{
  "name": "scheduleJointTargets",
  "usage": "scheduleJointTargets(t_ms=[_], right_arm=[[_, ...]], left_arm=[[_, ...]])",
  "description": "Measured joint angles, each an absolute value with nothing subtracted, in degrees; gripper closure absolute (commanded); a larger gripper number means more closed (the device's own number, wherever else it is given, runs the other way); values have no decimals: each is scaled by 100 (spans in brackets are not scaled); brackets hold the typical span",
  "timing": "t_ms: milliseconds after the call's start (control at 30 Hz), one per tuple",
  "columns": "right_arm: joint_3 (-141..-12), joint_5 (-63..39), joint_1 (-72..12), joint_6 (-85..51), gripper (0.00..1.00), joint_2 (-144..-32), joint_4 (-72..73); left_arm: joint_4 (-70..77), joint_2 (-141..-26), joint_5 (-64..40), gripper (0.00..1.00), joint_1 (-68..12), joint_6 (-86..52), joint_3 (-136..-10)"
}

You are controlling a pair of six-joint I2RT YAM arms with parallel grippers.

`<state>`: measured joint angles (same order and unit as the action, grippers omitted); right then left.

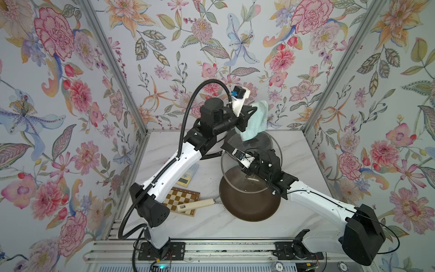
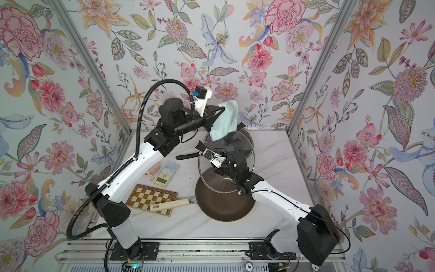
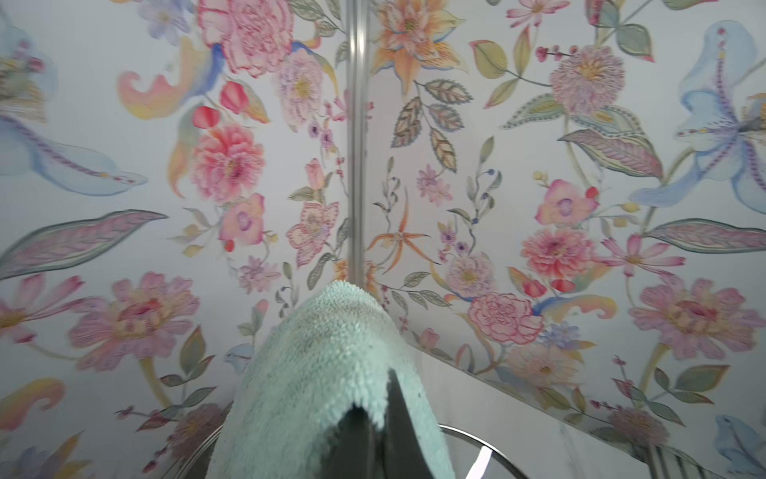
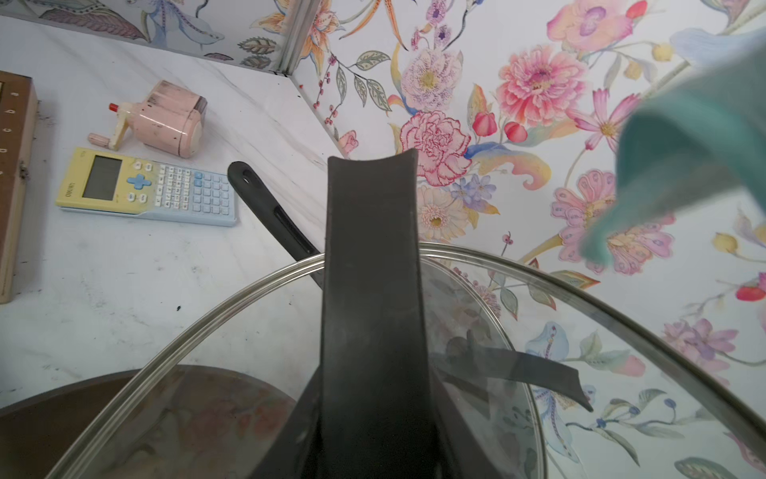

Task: Wipe the pot lid with a cloth
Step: Wipe the pot lid.

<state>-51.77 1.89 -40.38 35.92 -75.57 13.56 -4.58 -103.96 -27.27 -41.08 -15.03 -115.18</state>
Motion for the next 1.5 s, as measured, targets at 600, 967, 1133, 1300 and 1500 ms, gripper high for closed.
scheduleJointTargets(t_ms=[600,967,1133,1300,1500], right_arm=[[-4947,943,-4563,4250,100,-7393,2220],[-4477,987,-4119,3242,100,-6897,2364],[-4386,1450,-3557,2182,100,-6825,3022],[-4353,2528,-3435,620,100,-7288,4099],[-4875,3509,-3387,-1398,100,-8519,4646]], left_arm=[[-1205,-10925,-2047,100,-3979,-1345,-11076],[-1175,-10554,-276,100,-3310,-1667,-10239],[-585,-10012,8,100,-2429,-2707,-9439],[-93,-9452,-154,100,-2246,-3201,-9290],[134,-9153,-392,100,-3271,-3070,-9262]])
